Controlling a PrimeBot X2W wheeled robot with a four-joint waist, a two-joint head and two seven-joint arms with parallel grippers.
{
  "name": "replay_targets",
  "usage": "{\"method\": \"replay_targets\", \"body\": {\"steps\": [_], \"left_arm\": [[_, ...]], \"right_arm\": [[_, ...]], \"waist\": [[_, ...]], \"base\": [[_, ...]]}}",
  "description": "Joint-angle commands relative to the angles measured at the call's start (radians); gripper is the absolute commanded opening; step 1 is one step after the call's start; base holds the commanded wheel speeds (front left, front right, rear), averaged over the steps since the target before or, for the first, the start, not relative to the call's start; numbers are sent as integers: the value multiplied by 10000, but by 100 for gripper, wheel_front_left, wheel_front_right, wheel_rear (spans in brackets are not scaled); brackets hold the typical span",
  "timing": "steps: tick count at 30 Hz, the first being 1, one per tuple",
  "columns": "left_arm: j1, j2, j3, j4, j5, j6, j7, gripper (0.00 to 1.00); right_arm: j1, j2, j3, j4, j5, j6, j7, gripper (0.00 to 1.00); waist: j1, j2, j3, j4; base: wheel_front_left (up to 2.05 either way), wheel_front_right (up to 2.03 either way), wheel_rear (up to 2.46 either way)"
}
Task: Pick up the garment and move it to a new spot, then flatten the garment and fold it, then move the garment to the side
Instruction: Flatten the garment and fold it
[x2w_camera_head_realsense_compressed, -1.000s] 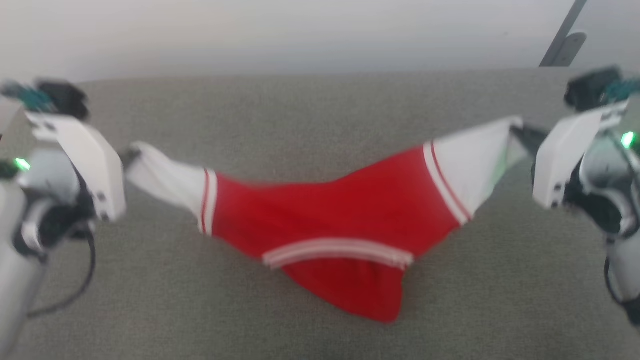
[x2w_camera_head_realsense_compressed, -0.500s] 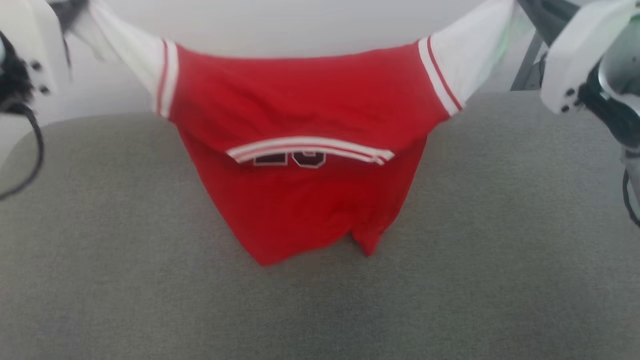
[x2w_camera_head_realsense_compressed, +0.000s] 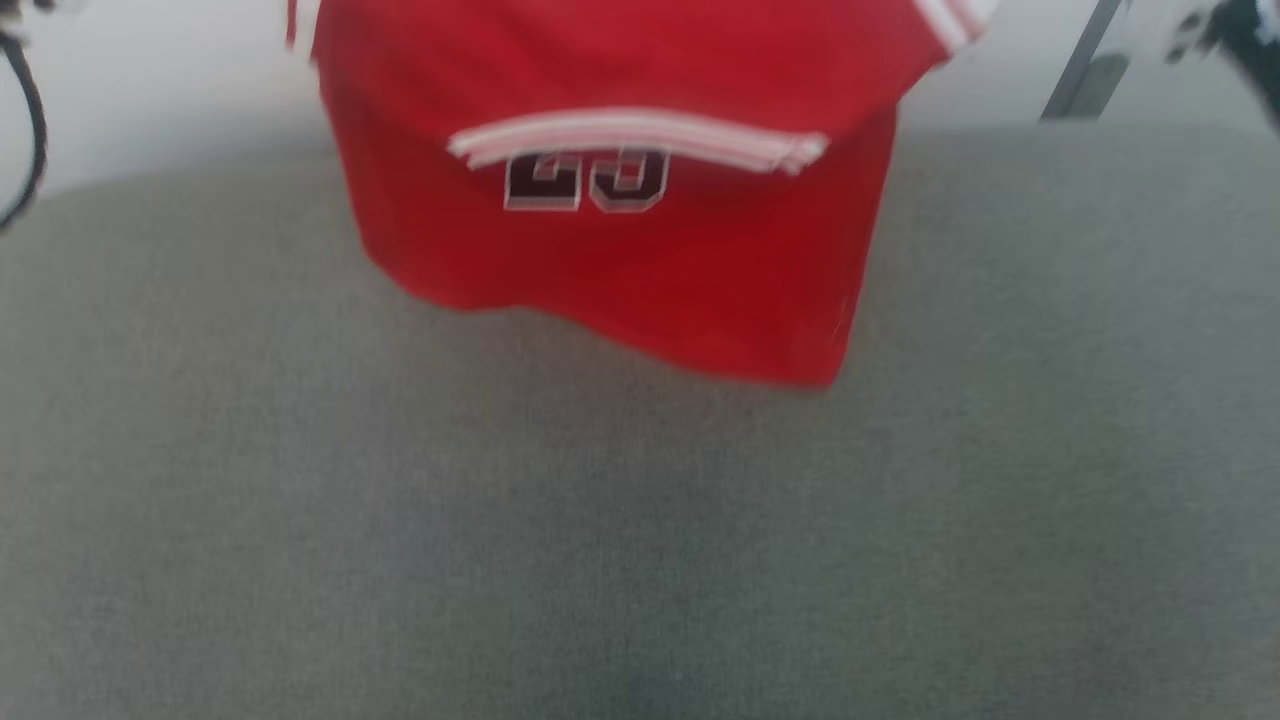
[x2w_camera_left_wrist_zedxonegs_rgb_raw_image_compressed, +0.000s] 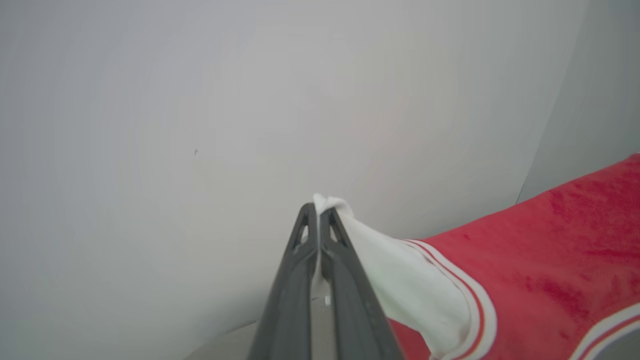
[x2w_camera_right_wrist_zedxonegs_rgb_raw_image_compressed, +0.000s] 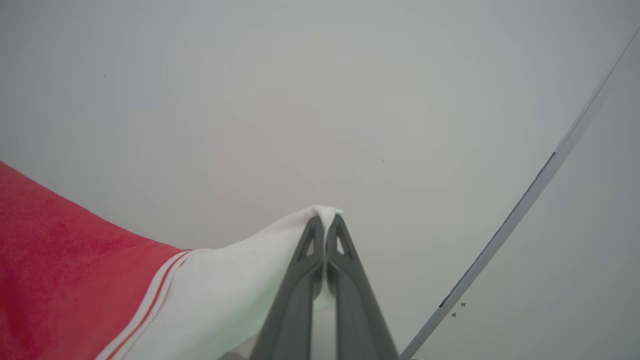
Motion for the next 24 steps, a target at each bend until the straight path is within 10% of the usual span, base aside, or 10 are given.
{"method": "replay_targets", "body": {"steps": [1, 8, 18, 24], "left_arm": [[-465, -99, -10, 226, 183, -76, -334, 0], [-2333, -620, -208, 1182, 1050, -365, -2706, 0], [-3734, -1161, -303, 2733, 2213, -388, -7099, 0], [-2797, -1417, -810, 3914, 1783, -527, -7220, 0]], "right_arm": [[-507, 62, -215, 355, -379, -18, -569, 0], [-2215, 532, -1806, 1992, -3063, -16, -3524, 0], [-2752, 1526, -3968, 2318, -6472, -18, -4938, 0], [-1523, 1951, -3895, 2875, -6495, -18, -4963, 0]], "waist": [[0, 0, 846, 144], [0, 0, 2631, 440], [0, 0, 3646, 697], [0, 0, 3336, 750]], "base": [[0, 0, 0], [0, 0, 0], [0, 0, 0], [0, 0, 0]]}}
